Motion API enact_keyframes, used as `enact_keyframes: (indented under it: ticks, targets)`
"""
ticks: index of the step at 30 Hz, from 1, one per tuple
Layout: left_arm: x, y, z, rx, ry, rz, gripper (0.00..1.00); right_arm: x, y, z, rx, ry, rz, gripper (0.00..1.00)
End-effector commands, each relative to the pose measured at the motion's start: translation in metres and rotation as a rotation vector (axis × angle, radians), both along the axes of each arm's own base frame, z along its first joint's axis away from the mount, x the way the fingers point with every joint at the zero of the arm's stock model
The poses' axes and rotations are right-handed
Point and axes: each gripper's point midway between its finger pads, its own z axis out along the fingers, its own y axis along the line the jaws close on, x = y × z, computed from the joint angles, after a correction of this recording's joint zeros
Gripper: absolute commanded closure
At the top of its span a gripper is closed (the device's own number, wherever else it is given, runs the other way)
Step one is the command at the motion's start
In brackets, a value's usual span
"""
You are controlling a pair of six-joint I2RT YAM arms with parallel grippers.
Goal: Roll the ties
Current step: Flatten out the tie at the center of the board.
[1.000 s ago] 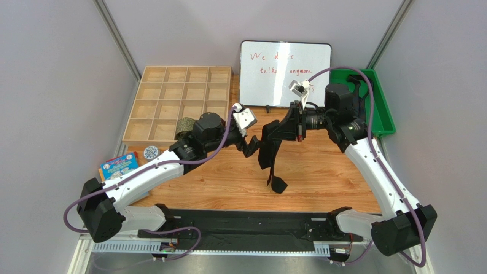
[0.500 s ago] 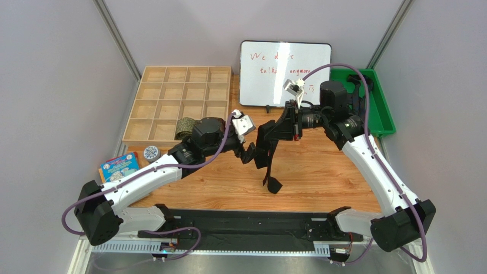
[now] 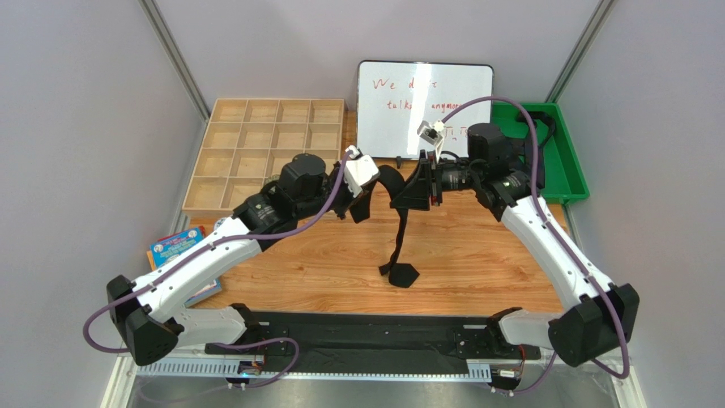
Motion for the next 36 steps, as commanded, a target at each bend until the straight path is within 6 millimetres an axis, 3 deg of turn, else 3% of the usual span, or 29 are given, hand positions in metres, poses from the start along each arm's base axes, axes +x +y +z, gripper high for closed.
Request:
enact_keyframes:
  ticks: [1, 2, 4, 6, 7, 9, 10, 11, 13, 14, 18, 24, 31, 34, 36]
  targets:
    - [0.002, 0.060, -0.004, 0.236, 0.004, 0.132, 1.00, 0.051, 0.009, -0.036, -0.044, -0.034, -0.101, 0.54]
    - [0.004, 0.063, -0.011, 0.289, 0.016, 0.123, 1.00, 0.061, 0.010, -0.043, -0.059, -0.042, -0.129, 0.42]
    - [0.003, 0.078, -0.014, 0.362, 0.067, 0.147, 1.00, 0.080, 0.009, -0.063, -0.105, -0.035, -0.182, 0.37]
    - [0.008, 0.091, -0.023, 0.438, 0.132, 0.200, 1.00, 0.088, 0.004, -0.077, -0.134, -0.029, -0.216, 0.23]
    - [0.012, 0.097, -0.027, 0.456, 0.162, 0.224, 1.00, 0.090, -0.005, -0.090, -0.161, -0.013, -0.253, 0.22]
    - [0.016, 0.107, -0.041, 0.521, 0.241, 0.261, 1.00, 0.088, -0.014, -0.105, -0.199, -0.016, -0.288, 0.21]
    - [0.020, 0.108, -0.051, 0.551, 0.282, 0.273, 1.00, 0.086, -0.023, -0.126, -0.246, 0.004, -0.331, 0.21]
    - [0.023, 0.116, -0.055, 0.559, 0.318, 0.297, 1.00, 0.082, -0.028, -0.127, -0.260, -0.008, -0.356, 0.21]
    - [0.028, 0.123, -0.063, 0.572, 0.397, 0.335, 1.00, 0.073, -0.036, -0.148, -0.298, 0.035, -0.394, 0.04]
    - [0.026, 0.127, -0.066, 0.591, 0.430, 0.344, 1.00, 0.070, -0.038, -0.149, -0.297, 0.037, -0.412, 0.02]
    - [0.039, 0.126, -0.064, 0.559, 0.511, 0.395, 1.00, 0.066, -0.033, -0.169, -0.345, 0.055, -0.470, 0.01]
    - [0.057, 0.145, -0.071, 0.524, 0.590, 0.503, 1.00, 0.061, 0.003, -0.193, -0.449, -0.023, -0.427, 0.03]
    - [0.055, 0.143, -0.072, 0.386, 0.703, 0.516, 1.00, 0.047, 0.045, -0.217, -0.549, -0.204, -0.396, 0.06]
    - [0.050, 0.137, -0.070, 0.345, 0.718, 0.493, 1.00, 0.056, 0.055, -0.224, -0.571, -0.266, -0.444, 0.09]
    - [0.050, 0.136, -0.069, 0.320, 0.722, 0.489, 1.00, 0.062, 0.057, -0.241, -0.617, -0.266, -0.463, 0.12]
